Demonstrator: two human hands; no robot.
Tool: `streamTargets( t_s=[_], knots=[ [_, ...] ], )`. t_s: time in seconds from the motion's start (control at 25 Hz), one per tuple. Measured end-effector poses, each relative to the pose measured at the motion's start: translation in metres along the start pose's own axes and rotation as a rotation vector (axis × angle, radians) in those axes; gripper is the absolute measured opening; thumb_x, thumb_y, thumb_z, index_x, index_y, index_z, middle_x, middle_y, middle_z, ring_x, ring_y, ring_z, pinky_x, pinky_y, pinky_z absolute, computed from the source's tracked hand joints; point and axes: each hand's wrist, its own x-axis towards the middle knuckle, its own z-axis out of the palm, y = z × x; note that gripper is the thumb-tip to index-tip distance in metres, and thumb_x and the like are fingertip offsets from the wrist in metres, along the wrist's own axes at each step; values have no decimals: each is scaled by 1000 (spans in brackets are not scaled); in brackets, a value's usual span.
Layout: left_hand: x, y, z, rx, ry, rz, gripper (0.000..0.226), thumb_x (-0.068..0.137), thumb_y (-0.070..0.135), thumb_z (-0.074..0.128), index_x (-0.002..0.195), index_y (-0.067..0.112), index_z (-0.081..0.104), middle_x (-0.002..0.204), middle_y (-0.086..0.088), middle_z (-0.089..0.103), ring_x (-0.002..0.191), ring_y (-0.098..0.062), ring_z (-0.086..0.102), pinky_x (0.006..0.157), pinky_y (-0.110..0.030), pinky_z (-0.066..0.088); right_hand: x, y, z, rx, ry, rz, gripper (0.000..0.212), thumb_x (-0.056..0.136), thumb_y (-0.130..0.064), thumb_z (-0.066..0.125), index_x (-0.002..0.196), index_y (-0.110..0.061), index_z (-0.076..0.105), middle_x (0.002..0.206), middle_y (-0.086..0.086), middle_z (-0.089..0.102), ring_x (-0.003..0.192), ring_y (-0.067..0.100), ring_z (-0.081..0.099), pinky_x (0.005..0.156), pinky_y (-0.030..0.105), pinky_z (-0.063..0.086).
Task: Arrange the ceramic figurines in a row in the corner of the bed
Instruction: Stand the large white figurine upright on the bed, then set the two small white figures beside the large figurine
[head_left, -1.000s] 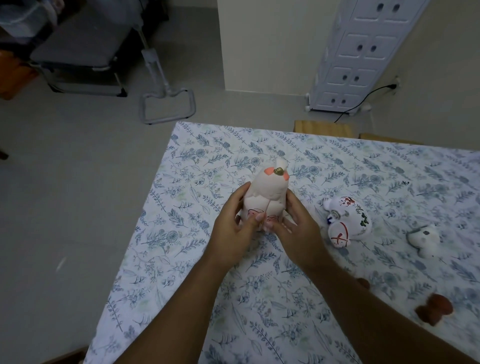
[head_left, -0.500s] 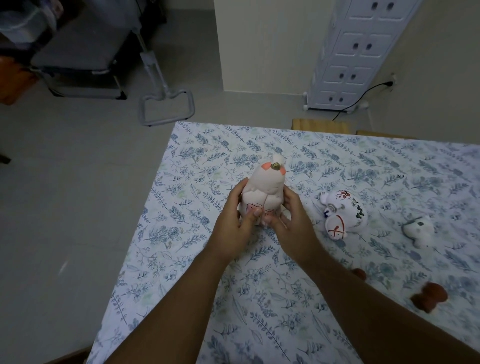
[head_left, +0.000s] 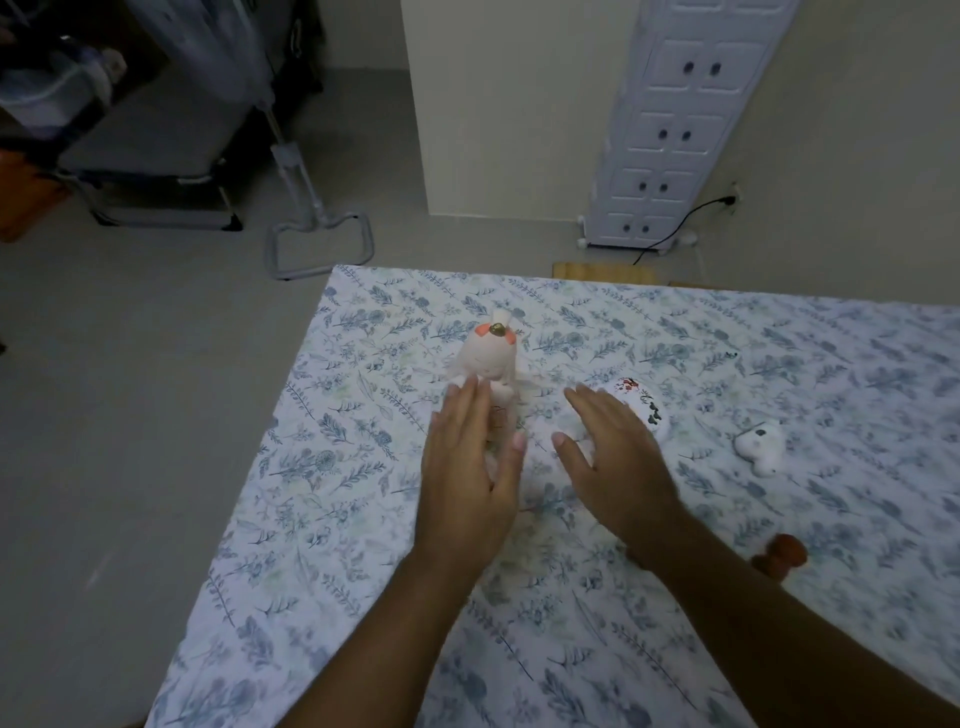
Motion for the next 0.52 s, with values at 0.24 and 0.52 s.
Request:
streamTargets(
  t_s=[0.24,0.52],
  knots=[
    [-30,45,94,69,-196,11,61,104,46,42,158,21,27,166,7,23,153,-3,9,127,-36,12,-43,95,-42,-193,-21,123,55,100,-42,49,150,-21,41,160,0,39,150,22,31,121,45,21],
    [8,59,176,44,-201,-204,46,99,49,47,127,15,60,123,-2,64,118,-22,57,99,-41,49,-41,201,-76,-128,-29,287,55,97,-35,58,147,-14,47,154,11,46,143,29,38,118,45,31]
  ],
)
